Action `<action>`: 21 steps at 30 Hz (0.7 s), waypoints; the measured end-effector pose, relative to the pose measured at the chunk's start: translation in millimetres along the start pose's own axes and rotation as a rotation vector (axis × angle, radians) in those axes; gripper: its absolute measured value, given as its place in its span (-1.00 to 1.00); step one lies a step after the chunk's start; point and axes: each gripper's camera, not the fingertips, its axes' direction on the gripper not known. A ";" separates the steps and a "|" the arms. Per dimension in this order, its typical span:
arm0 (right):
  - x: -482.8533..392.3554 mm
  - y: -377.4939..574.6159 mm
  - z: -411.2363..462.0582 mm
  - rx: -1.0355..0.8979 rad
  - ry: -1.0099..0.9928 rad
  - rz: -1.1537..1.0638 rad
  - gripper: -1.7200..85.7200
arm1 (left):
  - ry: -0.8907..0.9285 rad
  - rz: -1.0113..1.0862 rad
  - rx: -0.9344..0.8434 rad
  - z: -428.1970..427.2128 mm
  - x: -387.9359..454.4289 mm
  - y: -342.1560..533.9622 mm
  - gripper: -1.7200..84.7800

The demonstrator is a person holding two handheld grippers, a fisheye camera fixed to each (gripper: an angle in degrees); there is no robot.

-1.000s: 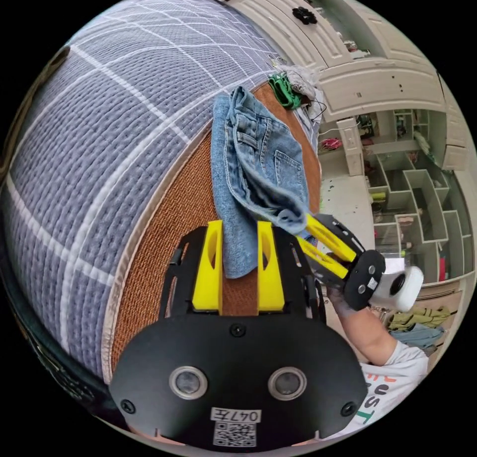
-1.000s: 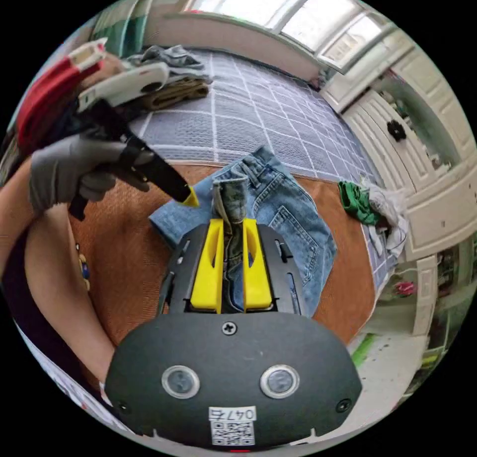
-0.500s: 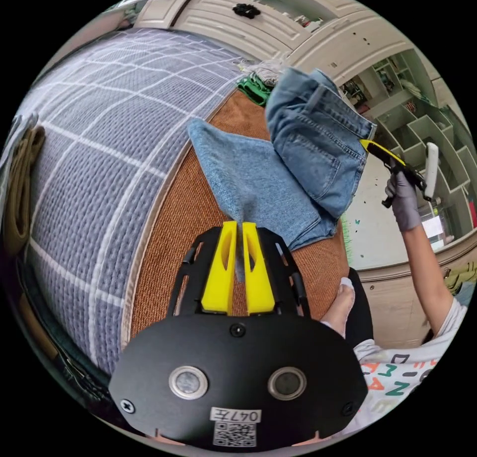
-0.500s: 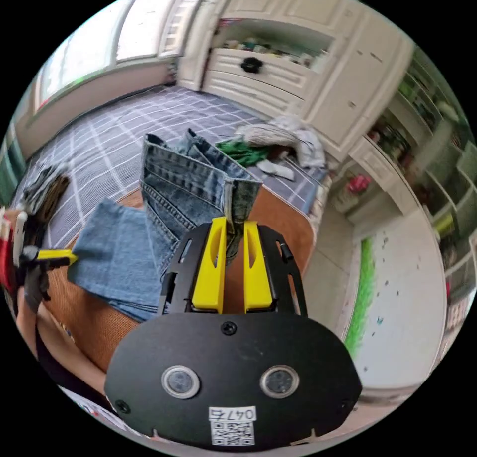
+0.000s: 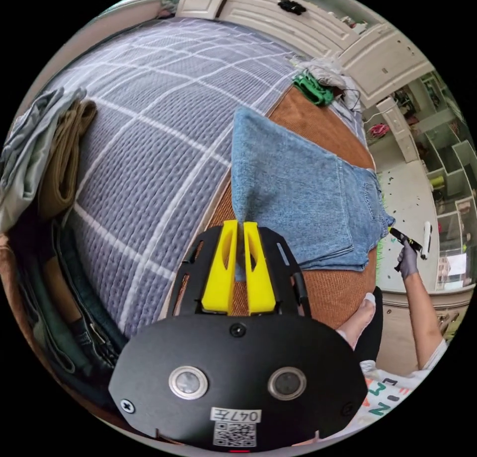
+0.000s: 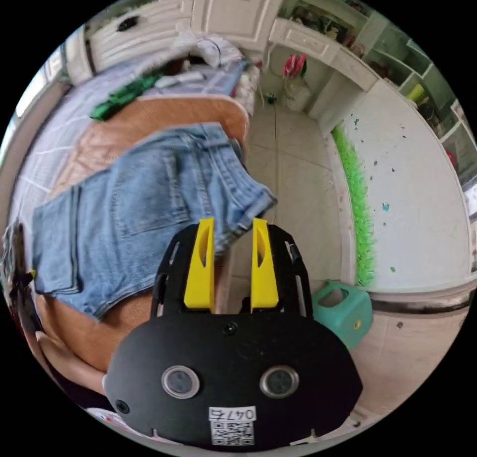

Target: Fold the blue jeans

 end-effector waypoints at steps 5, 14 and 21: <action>-110.0 43.6 -23.0 0.109 -0.385 -0.354 -0.81 | 0.000 0.116 0.226 -74.5 33.1 4.9 -0.82; -182.1 67.3 116.8 -0.234 -0.477 -0.371 -0.78 | 0.229 0.638 0.126 -74.4 177.0 17.9 -0.66; -154.3 57.2 129.1 -0.223 -0.636 -0.330 -0.95 | 0.088 0.881 0.043 -65.5 266.6 50.7 -0.55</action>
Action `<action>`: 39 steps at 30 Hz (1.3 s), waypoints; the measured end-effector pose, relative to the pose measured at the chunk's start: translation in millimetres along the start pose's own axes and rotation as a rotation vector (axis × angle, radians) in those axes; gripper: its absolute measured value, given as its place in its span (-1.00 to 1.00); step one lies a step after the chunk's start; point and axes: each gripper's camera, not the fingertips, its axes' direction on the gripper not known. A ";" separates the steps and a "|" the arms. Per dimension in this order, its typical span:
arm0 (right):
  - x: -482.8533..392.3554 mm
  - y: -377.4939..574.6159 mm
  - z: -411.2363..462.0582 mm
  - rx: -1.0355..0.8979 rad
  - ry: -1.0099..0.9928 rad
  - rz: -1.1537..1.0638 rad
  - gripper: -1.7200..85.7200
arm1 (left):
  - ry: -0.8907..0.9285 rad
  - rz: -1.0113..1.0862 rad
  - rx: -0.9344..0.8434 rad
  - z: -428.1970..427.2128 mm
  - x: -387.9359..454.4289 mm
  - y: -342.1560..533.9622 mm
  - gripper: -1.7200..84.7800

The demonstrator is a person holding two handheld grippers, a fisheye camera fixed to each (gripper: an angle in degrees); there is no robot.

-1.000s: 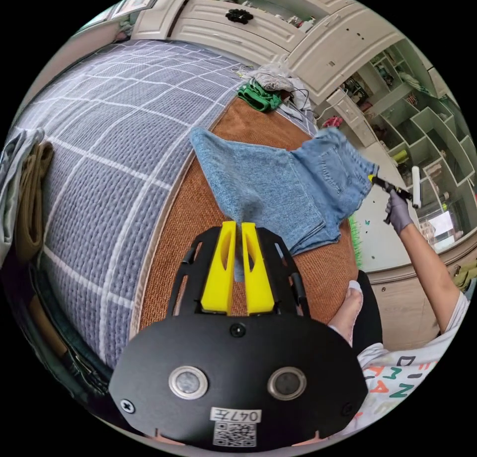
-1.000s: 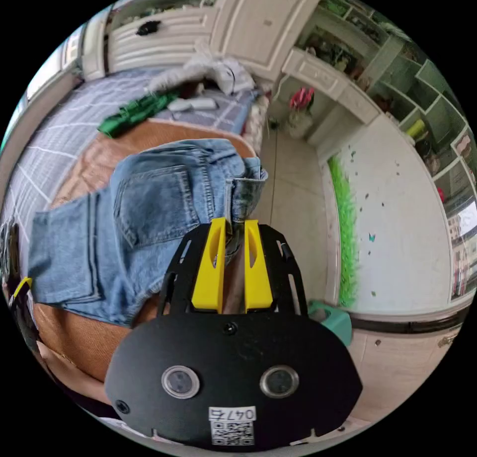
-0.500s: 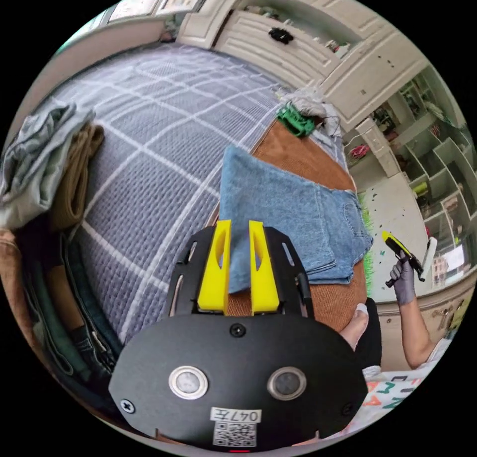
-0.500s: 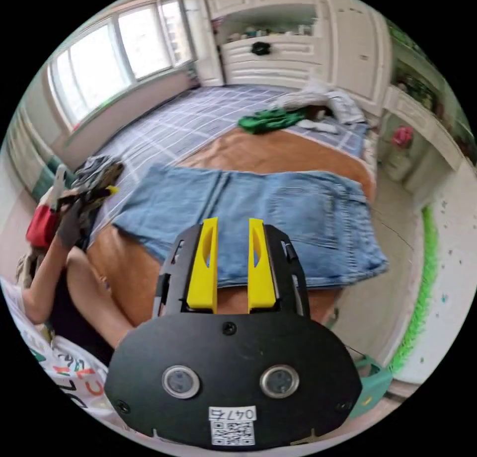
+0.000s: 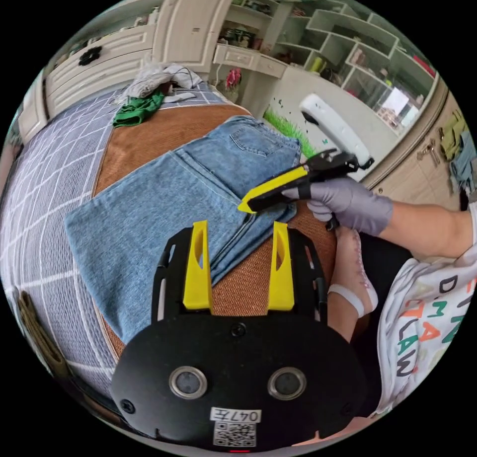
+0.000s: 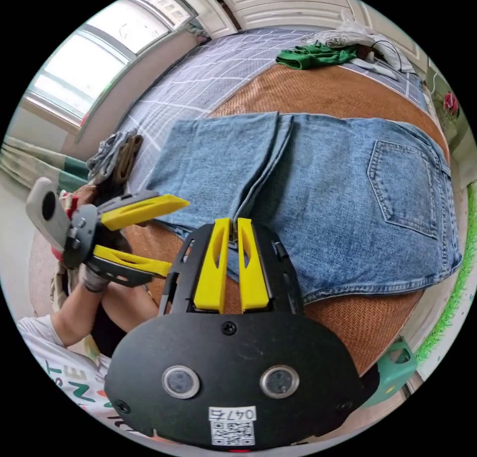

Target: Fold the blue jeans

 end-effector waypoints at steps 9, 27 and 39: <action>-25.0 5.0 -20.6 0.117 -0.213 -0.114 -0.98 | -0.264 -0.065 0.091 -50.3 10.5 2.8 -0.79; 62.7 142.6 5.7 0.063 -0.220 0.029 -0.95 | -0.919 -0.868 0.285 -310.3 -93.5 212.3 -0.72; 26.0 155.4 -13.1 0.070 0.081 0.051 -0.99 | -0.606 -0.521 0.098 -157.9 -118.1 120.7 -0.97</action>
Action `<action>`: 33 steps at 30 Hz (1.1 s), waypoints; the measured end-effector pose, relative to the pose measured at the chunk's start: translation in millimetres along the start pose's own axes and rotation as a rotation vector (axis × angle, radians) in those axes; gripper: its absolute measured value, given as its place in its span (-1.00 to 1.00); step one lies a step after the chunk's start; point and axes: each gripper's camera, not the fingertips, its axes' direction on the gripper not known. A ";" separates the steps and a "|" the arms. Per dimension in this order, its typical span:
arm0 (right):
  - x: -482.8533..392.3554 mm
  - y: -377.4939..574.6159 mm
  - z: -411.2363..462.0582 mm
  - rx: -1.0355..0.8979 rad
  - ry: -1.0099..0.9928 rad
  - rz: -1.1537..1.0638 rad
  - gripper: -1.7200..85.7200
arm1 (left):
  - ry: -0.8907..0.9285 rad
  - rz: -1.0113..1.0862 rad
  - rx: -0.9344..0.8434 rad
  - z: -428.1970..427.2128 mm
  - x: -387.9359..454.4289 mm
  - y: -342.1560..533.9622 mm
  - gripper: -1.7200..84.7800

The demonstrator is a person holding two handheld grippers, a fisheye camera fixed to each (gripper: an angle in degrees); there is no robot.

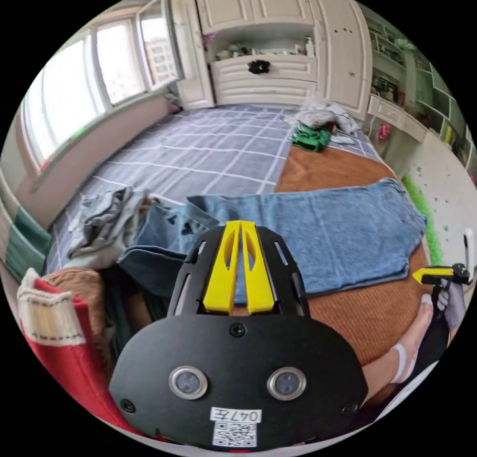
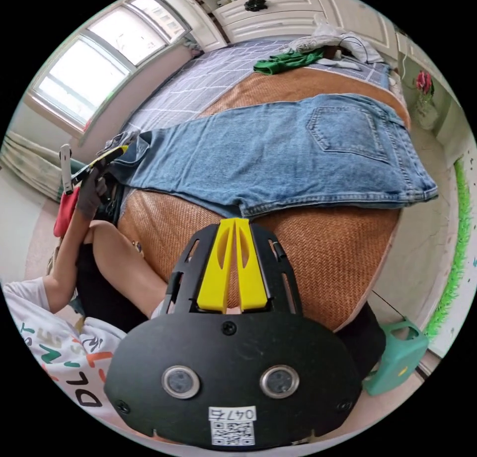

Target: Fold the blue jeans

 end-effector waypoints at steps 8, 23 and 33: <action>-6.6 -10.6 -21.1 0.057 0.050 0.105 -0.99 | 0.291 -0.012 -0.236 114.1 -9.6 -8.3 -0.98; -65.6 -115.8 44.5 -0.111 0.491 0.047 -0.97 | 0.312 0.035 -0.461 294.3 29.4 -16.6 -0.98; -101.5 -114.9 44.3 -0.024 0.489 0.046 -0.97 | 0.340 0.033 -0.469 356.3 57.6 -1.8 -0.98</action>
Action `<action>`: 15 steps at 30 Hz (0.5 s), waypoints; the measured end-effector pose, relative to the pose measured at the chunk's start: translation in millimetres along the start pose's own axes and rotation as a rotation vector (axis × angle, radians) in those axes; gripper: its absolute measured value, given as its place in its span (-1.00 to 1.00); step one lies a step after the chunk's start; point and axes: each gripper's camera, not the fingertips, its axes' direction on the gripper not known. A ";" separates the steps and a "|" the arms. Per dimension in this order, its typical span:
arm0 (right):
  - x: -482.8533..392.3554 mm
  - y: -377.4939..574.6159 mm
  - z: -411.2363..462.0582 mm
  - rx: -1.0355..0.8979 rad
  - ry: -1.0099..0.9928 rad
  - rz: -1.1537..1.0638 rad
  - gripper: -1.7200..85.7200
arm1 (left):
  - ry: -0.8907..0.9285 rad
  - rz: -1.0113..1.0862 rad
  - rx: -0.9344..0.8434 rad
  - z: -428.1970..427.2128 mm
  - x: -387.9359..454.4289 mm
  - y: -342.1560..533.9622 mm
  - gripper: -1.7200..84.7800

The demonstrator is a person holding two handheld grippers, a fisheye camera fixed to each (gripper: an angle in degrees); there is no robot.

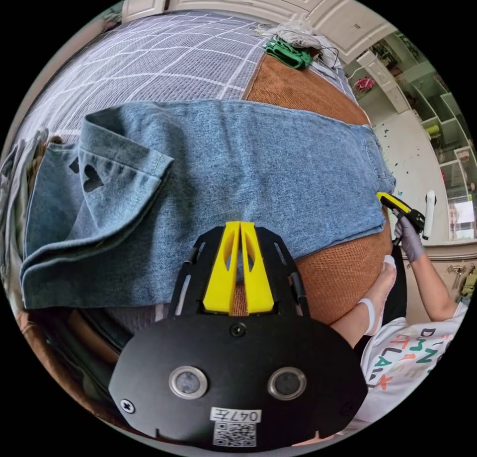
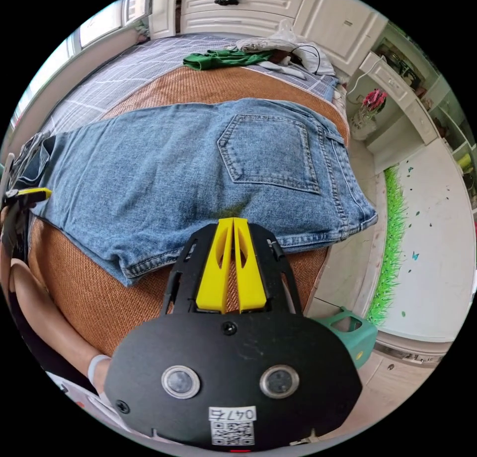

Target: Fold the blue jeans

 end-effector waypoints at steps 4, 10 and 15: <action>-5.4 -7.0 -3.8 -0.021 -0.016 0.001 -0.97 | 0.004 -0.001 0.010 25.4 6.0 1.3 -0.98; -23.8 -12.7 -9.4 -0.019 0.019 -0.003 -0.97 | 0.028 -0.018 0.024 59.7 12.5 7.7 -0.98; -40.4 -23.0 -11.9 -0.028 0.061 -0.043 -0.97 | 0.003 -0.013 0.032 83.6 25.5 14.4 -0.98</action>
